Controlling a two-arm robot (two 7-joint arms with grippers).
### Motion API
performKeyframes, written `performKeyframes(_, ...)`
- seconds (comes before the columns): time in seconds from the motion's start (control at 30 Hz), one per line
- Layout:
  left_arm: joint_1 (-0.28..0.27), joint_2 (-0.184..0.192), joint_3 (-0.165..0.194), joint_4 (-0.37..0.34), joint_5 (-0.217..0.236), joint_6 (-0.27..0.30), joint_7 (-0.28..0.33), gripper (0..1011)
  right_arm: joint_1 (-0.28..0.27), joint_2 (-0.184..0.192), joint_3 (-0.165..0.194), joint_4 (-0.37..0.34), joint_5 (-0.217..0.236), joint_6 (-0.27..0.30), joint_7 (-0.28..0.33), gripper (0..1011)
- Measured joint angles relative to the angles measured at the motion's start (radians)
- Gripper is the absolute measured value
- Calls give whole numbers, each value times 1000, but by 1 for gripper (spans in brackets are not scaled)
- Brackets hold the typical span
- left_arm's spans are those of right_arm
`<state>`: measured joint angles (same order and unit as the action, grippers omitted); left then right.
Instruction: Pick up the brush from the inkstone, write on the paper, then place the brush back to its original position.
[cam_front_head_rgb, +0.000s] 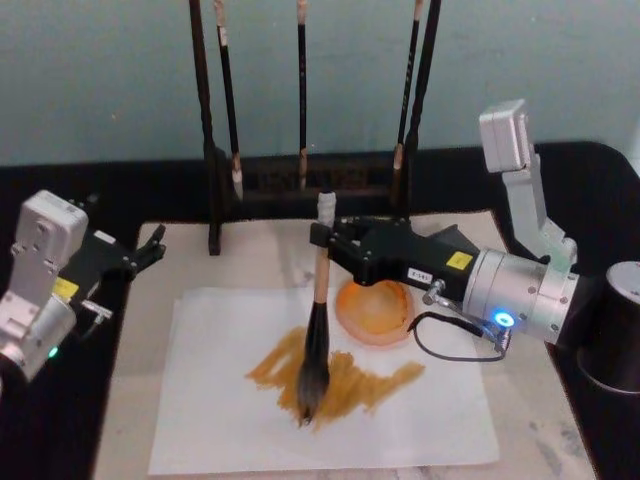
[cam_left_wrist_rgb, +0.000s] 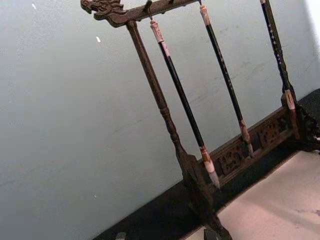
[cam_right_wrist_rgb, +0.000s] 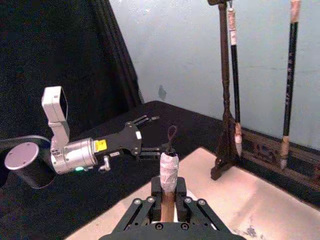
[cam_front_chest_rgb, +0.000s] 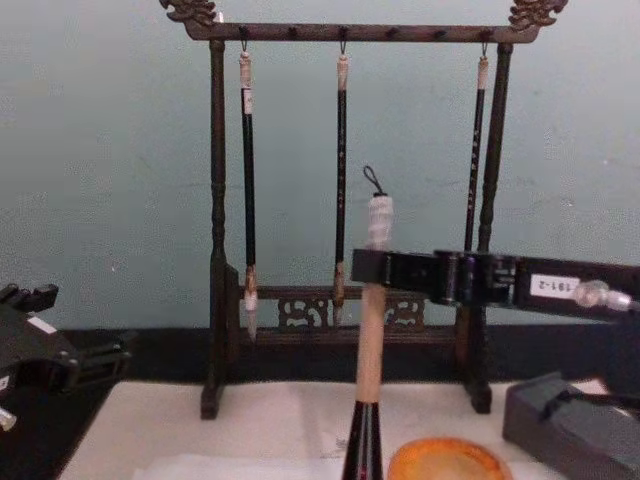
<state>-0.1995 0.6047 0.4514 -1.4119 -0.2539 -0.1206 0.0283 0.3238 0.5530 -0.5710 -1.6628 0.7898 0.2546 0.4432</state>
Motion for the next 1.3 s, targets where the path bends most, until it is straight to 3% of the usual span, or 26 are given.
performKeyframes(0.67, 0, 0, 0, 0, 0, 0, 0, 1010, 3, 20, 31, 37, -17, -23, -21, 168)
performKeyframes(1.3, 0, 0, 0, 0, 0, 0, 0, 1010, 9, 8, 73, 67, -33, -24, -35, 168)
